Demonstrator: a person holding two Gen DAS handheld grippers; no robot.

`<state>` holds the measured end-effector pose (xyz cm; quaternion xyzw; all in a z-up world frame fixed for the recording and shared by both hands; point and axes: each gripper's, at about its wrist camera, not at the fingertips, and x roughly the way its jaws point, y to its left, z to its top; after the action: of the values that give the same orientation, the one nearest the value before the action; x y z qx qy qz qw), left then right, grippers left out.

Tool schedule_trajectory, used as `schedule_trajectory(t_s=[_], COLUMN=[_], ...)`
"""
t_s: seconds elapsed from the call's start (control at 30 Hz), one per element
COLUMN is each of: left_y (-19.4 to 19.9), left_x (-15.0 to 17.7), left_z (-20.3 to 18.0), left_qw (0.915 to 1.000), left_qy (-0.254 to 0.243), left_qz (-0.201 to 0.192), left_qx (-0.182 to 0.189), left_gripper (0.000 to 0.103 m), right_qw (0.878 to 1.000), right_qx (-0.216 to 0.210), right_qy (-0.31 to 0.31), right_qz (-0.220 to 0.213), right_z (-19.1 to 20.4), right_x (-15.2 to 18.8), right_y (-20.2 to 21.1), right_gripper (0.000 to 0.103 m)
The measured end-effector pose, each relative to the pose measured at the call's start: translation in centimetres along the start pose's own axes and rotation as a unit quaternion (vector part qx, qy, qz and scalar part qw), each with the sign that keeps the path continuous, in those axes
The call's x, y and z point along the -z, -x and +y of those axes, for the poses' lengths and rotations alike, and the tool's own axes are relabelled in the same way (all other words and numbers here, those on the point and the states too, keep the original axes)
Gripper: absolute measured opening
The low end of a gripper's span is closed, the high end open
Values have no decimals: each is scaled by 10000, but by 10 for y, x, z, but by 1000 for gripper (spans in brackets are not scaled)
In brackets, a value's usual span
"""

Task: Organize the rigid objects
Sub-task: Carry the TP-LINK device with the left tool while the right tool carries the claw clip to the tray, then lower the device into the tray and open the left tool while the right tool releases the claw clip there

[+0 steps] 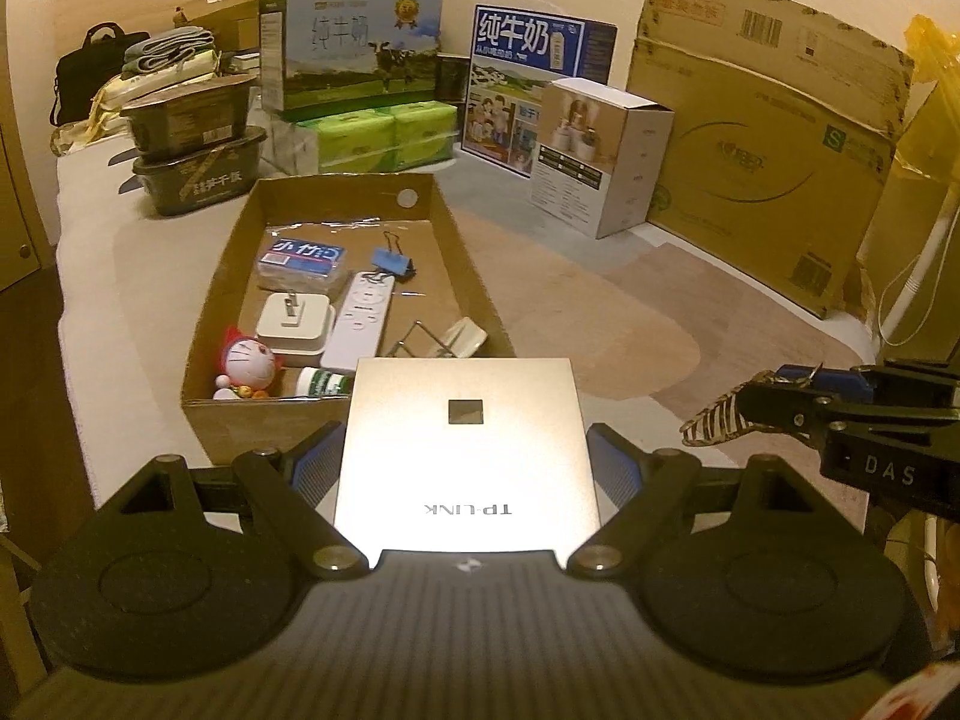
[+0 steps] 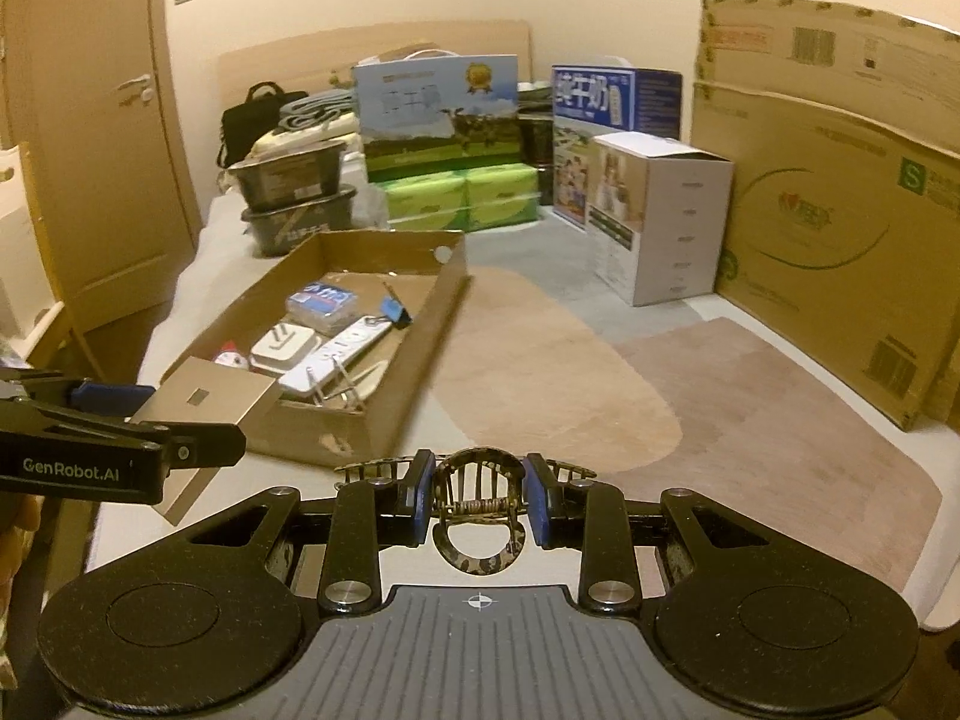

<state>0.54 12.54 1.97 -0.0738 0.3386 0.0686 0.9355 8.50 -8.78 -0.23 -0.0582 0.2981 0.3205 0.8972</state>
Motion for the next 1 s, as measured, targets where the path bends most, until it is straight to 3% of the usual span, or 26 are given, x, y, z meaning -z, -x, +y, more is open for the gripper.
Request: schedule_trajectory(t_s=[0.27, 0.5, 1.0], left_y=[-2, -23, -141], left_x=[-12, -44, -135], left_z=[27, 61, 138], left_qw=[9998, 9995, 9986], left_qy=[43, 18, -168], left_qz=[-57, -81, -48], left_qx=[-159, -304, -493], left_gripper=[84, 84, 84], right_qw=[9990, 9962, 9881], right_qx=[-322, -608, -837], right_qy=[316, 625, 1288], right_qz=[-15, 61, 25], right_z=[20, 36, 44], right_x=[-22, -56, -145], right_y=[-22, -66, -207], right_gripper=[31, 31, 31])
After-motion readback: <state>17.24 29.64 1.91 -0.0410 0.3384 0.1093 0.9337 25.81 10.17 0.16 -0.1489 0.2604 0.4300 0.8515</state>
